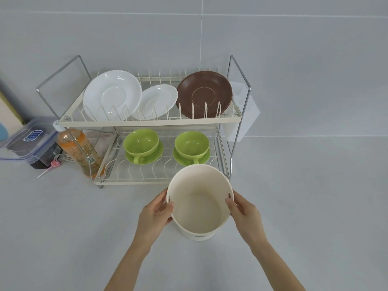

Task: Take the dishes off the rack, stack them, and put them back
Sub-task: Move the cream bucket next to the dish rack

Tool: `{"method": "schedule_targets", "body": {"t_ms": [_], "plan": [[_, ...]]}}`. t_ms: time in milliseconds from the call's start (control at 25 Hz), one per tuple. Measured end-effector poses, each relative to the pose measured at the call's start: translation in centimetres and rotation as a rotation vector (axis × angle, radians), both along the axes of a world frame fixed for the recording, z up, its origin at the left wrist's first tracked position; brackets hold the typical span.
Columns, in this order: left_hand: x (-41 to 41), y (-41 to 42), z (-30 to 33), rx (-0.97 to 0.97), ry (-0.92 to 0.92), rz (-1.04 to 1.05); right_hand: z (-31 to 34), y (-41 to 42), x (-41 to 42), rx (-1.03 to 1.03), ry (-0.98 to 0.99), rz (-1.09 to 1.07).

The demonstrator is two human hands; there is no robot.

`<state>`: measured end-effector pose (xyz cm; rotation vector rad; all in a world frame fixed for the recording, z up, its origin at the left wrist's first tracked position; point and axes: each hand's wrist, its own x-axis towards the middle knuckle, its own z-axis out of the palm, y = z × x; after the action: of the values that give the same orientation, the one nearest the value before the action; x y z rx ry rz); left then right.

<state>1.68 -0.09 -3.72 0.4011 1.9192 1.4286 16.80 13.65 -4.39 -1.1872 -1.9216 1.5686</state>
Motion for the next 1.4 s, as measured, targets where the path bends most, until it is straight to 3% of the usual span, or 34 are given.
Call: {"method": "schedule_targets", "body": {"t_ms": [360,720,1040,1400], "plan": [[3.0,2.1,1.2,0.055,0.053,-0.068,1.7,1.8,3.8,0.068,0.017,-0.060],[7.7,10.3,0.8,0.096,0.047,-0.094,2.7,9.3,8.2,0.026,-0.037,-0.187],[8.8,18.4,0.5,0.049,0.059,-0.083,2.7,17.5,8.1,0.051,-0.080,-0.219],[7.6,21.8,0.2,-0.021,0.085,-0.069,1.8,21.4,6.6,0.007,-0.032,-0.211]]}}
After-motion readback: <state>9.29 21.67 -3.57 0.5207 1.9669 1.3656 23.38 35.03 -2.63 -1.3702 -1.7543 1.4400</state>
